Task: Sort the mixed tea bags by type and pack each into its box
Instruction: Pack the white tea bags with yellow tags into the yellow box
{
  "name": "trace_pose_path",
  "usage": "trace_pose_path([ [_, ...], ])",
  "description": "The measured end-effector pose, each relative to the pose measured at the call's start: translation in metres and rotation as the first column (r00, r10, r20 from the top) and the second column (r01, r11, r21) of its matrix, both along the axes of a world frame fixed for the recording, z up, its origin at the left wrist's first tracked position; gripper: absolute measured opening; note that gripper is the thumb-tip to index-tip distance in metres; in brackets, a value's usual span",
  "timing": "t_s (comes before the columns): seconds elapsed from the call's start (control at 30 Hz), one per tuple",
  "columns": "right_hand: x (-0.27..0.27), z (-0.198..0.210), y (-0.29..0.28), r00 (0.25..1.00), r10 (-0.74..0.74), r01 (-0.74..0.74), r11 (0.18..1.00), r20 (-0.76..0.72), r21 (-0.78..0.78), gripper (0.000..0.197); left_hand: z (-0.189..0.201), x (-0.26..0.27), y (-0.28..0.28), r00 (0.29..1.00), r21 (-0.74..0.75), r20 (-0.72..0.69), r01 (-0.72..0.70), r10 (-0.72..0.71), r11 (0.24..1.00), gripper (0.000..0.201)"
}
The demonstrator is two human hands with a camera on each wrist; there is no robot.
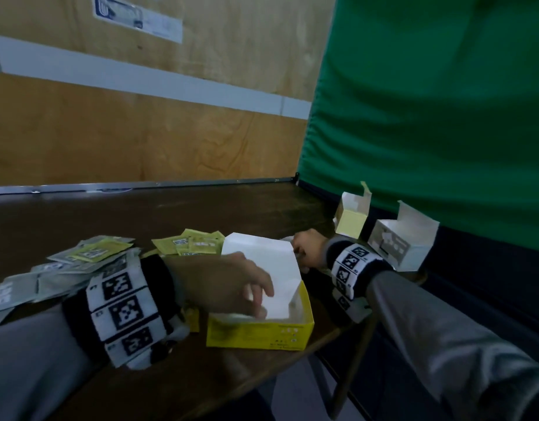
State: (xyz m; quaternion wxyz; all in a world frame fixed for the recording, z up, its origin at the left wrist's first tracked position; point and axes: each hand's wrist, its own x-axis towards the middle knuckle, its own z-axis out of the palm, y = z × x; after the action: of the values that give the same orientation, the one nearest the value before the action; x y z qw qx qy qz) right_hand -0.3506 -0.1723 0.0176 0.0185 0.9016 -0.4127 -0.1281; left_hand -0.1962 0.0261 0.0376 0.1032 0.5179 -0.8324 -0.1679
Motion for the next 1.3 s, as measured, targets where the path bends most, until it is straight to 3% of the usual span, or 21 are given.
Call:
trace_pose_path([
  [0.13,-0.016,0.015,-0.016,0.948,-0.113,0.096,0.993,0.299,0.07,0.008,0.028,0.019,-0.005,0.96,-0.055,-0.239,-0.165,0.147,0.985,0.027],
  [0.23,-0.029,0.024,-0.026,0.814,-0.201,0.155,0.979,0.545,0.13,0.018,0.034,0.035,-0.013,0.875,-0.072,-0.427,-0.283,0.227,0.956,0.022],
  [0.33,-0.031,0.037,-0.021,0.578,-0.287,0.175,0.958,0.764,0.227,0.011,0.032,0.042,-0.021,0.793,-0.037,-0.523,-0.388,0.312,0.921,0.023],
  [0.47,-0.026,0.054,-0.014,0.124,-0.533,0.094,0.846,0.837,0.525,0.006,0.025,0.04,-0.029,0.719,0.045,-0.587,-0.43,0.372,0.902,0.025],
  [0.5,-0.024,0.06,-0.011,0.045,-0.57,0.062,0.821,0.82,0.568,0.007,0.023,0.039,-0.03,0.701,0.072,-0.602,-0.43,0.383,0.9,0.025],
  [0.57,-0.019,0.075,-0.002,-0.02,-0.597,-0.003,0.802,0.802,0.597,0.01,0.022,0.035,-0.032,0.67,0.121,-0.626,-0.423,0.4,0.898,0.028],
  [0.7,-0.005,0.102,0.026,-0.035,-0.595,-0.17,0.795,0.803,0.582,0.008,0.024,0.026,-0.034,0.564,0.221,-0.705,-0.401,0.43,0.889,0.042],
  [0.77,0.003,0.111,0.04,-0.024,-0.595,-0.208,0.789,0.803,0.578,0.008,0.022,0.024,-0.035,0.527,0.234,-0.735,-0.395,0.427,0.889,0.058],
  [0.9,0.015,0.118,0.063,0.027,-0.606,-0.294,0.755,0.795,0.586,0.005,0.015,0.026,-0.039,0.539,0.198,-0.755,-0.356,0.374,0.913,0.091],
  [0.97,0.018,0.112,0.073,0.072,-0.621,-0.345,0.719,0.781,0.604,0.007,0.015,0.023,-0.037,0.569,0.183,-0.75,-0.311,0.337,0.933,0.083],
  [1.07,0.017,0.097,0.085,0.13,-0.656,-0.365,0.666,0.744,0.651,0.008,0.014,0.016,-0.033,0.579,0.225,-0.761,-0.186,0.291,0.957,0.036],
  [1.13,0.012,0.084,0.09,0.152,-0.688,-0.343,0.636,0.709,0.691,0.008,0.013,0.014,-0.029,0.65,0.282,-0.708,-0.099,0.277,0.954,0.015],
  [1.23,-0.001,0.064,0.091,0.215,-0.752,-0.238,0.579,0.624,0.78,0.011,0.011,0.018,-0.026,0.764,0.394,-0.576,-0.051,0.29,0.918,0.017],
  [1.3,-0.01,0.05,0.091,0.268,-0.794,-0.178,0.516,0.546,0.838,0.014,0.011,0.02,-0.026,0.824,0.431,-0.482,-0.072,0.297,0.9,0.028],
])
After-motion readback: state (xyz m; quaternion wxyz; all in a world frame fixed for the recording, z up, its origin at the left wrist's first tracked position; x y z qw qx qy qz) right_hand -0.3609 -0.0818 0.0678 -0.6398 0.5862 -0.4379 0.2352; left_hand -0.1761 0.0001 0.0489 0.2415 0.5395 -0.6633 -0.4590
